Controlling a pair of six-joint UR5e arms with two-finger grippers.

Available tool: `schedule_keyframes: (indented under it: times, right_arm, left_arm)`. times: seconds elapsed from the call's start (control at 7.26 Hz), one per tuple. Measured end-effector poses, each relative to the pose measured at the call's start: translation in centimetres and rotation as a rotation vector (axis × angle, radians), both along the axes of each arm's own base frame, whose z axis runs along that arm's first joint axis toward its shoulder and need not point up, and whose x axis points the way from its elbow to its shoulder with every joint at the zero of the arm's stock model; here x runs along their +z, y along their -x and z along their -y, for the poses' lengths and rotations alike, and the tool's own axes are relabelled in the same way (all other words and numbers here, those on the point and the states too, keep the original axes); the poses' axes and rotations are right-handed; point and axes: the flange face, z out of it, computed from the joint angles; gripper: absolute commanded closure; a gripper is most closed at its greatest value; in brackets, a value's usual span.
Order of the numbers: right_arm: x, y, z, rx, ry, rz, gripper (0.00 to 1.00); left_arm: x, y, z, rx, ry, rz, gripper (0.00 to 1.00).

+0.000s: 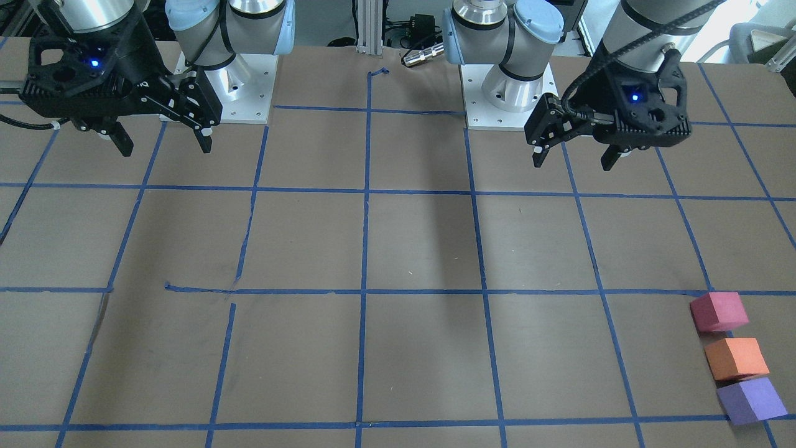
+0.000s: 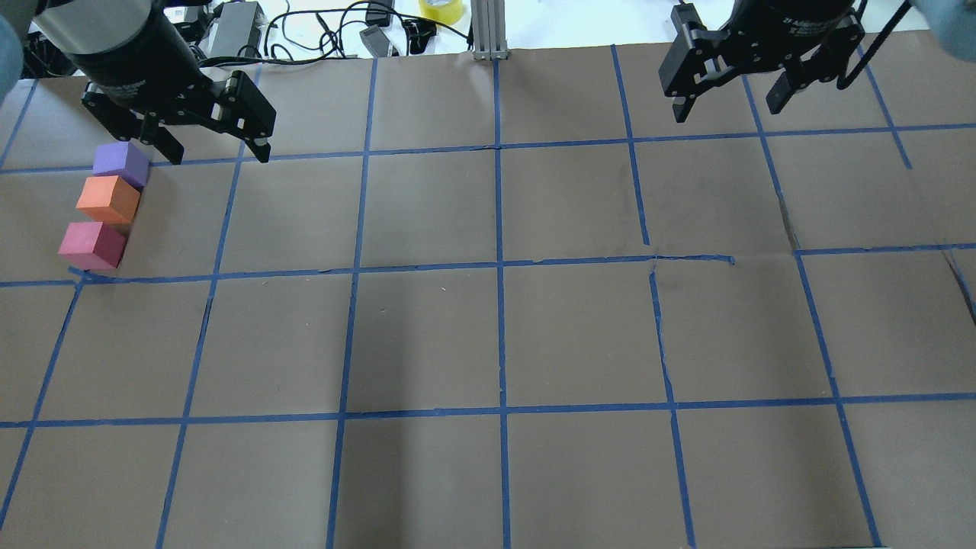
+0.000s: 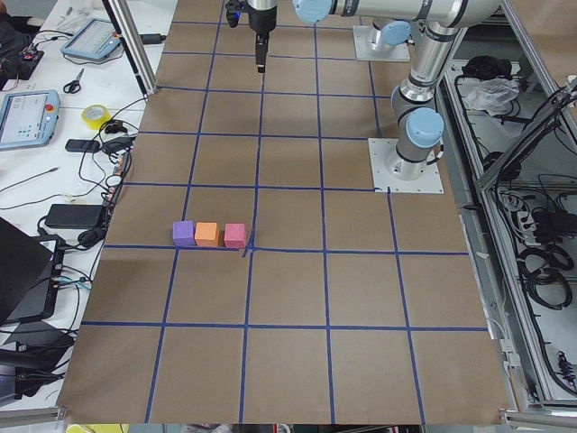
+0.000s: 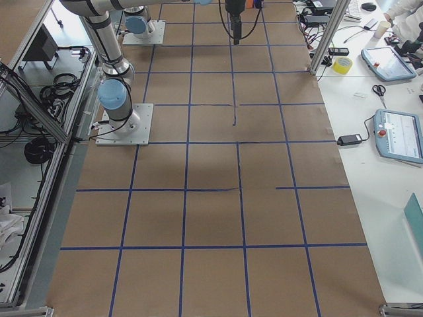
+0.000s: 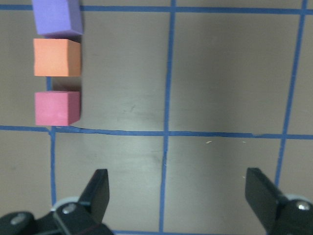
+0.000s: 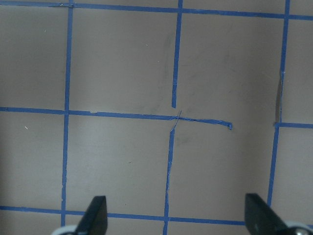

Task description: Arrange blocks in a line

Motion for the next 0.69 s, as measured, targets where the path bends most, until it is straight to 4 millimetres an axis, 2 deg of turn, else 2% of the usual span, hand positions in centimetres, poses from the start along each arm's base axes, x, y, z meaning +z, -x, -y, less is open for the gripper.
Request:
schedule_keyframes:
  times: [0.28, 0.69]
  right_arm:
    - [-0.10, -0.05, -0.05, 0.001, -0.003, 0.002, 0.00]
    - [-0.13, -0.07, -0.07, 0.001, -0.003, 0.002, 0.00]
  left_arm:
    - [0.04, 0.41, -1.13, 0.054, 0.012, -0.006, 0.00]
    - [0.29, 1.20, -0.67, 0.060, 0.021, -0.012, 0.00]
